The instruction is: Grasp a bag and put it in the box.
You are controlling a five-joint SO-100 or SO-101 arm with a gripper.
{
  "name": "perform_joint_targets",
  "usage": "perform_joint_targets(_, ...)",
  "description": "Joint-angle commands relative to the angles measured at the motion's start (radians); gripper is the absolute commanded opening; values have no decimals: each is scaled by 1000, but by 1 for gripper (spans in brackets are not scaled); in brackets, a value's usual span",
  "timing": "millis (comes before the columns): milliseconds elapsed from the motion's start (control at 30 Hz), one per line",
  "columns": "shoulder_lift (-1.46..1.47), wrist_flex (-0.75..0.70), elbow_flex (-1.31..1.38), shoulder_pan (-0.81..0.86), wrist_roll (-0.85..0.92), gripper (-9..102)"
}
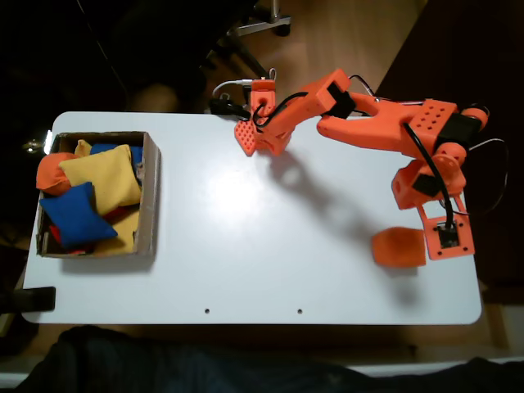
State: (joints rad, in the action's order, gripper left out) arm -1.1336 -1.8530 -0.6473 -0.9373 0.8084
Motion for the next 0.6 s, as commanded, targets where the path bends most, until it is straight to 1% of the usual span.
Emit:
perform_joint_targets(0, 5, -11, 32, -11, 18, 0)
perform_joint_targets(200, 49, 2, 40, -11, 61, 0)
perform_joint_targets(567, 75, 103, 52, -5, 138, 0)
